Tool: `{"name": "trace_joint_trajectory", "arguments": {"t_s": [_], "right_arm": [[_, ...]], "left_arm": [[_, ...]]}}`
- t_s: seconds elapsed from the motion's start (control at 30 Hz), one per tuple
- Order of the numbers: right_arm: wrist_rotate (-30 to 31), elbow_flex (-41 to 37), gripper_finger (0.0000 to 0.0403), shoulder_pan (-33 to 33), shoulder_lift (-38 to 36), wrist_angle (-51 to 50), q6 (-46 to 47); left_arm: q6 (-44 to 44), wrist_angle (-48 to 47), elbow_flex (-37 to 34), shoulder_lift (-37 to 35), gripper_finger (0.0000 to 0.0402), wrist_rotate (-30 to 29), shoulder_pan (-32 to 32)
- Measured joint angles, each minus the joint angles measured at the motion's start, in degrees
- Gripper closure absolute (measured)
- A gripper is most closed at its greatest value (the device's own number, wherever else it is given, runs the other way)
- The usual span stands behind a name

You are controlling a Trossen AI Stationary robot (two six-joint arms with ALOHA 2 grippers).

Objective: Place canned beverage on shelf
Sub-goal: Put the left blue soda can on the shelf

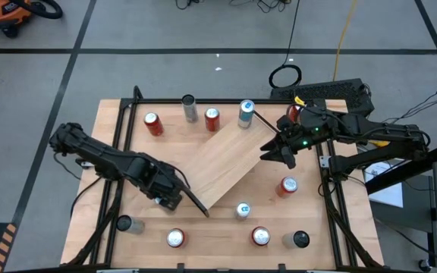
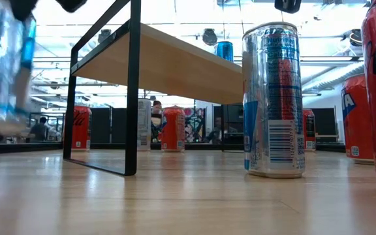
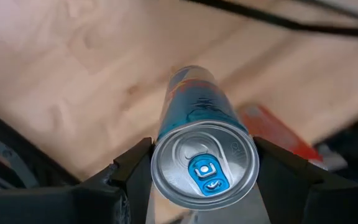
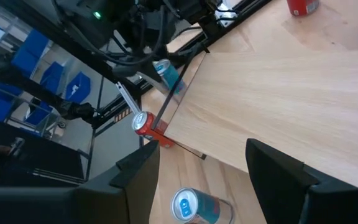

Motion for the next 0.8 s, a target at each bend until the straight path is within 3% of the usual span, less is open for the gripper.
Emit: {"name": "trace_joint_trajectory", "arguments": {"t_s": [0.23,0.8], "right_arm": [[-0.02,0.0,0.0188,0.0,0.0,2.87,-1.87],[-0.04,-0.01,0.0188,0.01,0.0,3.48,-3.1]], "left_arm": [[1.33,-4.12,5.34,-3.33,0.018,3.96,-1.2],[1.37,-6.03,21.32,-10.27,0.018,3.92,-1.28]]}}
